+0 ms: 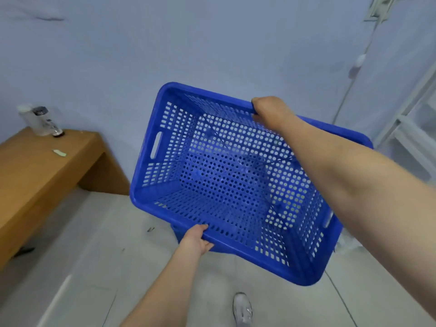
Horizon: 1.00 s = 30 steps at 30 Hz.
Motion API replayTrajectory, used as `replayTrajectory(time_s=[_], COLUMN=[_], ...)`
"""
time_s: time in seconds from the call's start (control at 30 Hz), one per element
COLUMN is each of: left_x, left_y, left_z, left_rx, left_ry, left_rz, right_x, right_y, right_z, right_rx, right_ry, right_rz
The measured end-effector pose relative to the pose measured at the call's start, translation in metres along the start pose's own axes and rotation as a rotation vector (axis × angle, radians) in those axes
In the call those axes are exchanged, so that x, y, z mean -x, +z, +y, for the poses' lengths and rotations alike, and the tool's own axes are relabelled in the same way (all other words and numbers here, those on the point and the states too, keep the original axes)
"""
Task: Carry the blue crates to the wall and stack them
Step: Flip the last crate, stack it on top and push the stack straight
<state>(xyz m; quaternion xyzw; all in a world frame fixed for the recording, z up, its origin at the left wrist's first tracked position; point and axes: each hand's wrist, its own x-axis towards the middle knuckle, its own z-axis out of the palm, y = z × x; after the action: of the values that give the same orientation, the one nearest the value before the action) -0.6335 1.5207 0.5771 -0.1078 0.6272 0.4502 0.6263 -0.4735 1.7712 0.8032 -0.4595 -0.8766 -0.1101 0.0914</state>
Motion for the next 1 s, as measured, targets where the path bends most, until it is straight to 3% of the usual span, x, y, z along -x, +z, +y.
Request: replayTrajectory(time_s=[0.2, 0.5, 0.77, 0.93, 1.0], left_x=[-0.038, -0.071, -0.132, -0.173, -0.183], left_y=[0.066, 0.144, 0.159, 0.151, 0.158], left_z=[0.039, 0.077, 0.112, 0.152, 0.164], left_rx=[0.107, 0.182, 0.311, 0.230, 0.234], left_ry=[-0.046, -0.078, -0.105, -0.083, -0.075], left_rz=[0.098, 0.156, 0.217, 0.214, 0.232], right_x=[-0.108, -0.216, -0.274, -0.293, -0.291], right_y=[0.061, 0.152, 0.218, 0.252, 0.266], right_z=[0.030, 0.035, 0.024, 0.019, 0.024], right_rx=[-0.060, -0.075, -0.127, -0.204, -0.213], right_ry=[-0.083, -0.050, 0.022, 0.066, 0.095], right_rz=[-0.107, -0.280, -0.340, -0.575, -0.561])
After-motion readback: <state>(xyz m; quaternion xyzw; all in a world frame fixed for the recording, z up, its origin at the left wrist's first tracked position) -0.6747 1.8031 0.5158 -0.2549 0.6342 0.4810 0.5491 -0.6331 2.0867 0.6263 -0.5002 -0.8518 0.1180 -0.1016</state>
